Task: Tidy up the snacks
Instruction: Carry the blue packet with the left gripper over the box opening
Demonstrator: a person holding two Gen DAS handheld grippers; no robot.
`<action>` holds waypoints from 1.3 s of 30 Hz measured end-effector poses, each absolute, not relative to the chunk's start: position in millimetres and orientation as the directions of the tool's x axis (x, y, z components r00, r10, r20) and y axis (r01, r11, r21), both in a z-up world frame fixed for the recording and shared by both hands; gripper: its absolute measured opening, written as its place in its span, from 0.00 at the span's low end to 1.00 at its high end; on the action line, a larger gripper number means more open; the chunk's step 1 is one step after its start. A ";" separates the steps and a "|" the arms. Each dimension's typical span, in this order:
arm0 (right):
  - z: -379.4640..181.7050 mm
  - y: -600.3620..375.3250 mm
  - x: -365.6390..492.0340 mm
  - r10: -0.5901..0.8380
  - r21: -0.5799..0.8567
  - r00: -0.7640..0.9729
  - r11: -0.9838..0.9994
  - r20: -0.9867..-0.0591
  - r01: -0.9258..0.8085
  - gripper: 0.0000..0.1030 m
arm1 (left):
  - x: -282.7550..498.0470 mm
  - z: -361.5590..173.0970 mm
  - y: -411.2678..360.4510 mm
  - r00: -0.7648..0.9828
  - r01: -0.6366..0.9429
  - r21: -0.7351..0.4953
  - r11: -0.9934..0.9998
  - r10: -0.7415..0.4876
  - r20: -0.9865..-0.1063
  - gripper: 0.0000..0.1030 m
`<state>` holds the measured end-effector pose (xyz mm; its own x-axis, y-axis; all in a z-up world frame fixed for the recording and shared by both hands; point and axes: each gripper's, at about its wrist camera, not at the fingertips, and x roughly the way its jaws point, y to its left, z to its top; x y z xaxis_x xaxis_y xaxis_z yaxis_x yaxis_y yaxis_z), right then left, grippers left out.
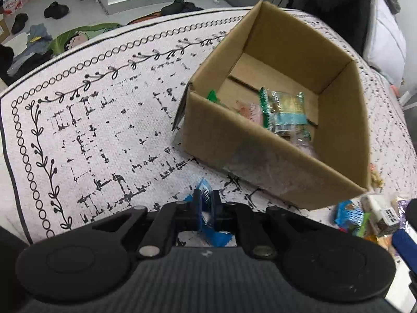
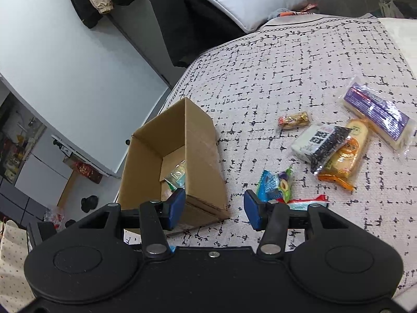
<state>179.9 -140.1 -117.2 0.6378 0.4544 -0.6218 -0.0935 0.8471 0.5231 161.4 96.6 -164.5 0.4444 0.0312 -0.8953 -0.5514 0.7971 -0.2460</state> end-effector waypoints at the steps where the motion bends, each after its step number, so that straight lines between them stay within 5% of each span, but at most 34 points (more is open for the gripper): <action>1: -116.6 -142.0 178.4 0.455 0.525 0.638 0.846 -0.621 -0.092 0.48 | 159.4 -160.0 93.9 0.455 -0.536 -0.243 0.808 0.034 -0.890 0.05; 39: -87.3 -189.6 169.5 0.399 0.518 0.684 0.855 -0.610 -0.036 0.52 | 139.6 -44.1 86.9 0.701 -0.385 -0.371 0.845 0.006 -0.713 0.01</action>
<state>169.5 -189.6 -87.3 0.6843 0.3991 -0.6103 -0.0363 0.8545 0.5181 139.6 86.9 -44.1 0.7010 0.0059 -0.7131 -0.3845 0.8453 -0.3710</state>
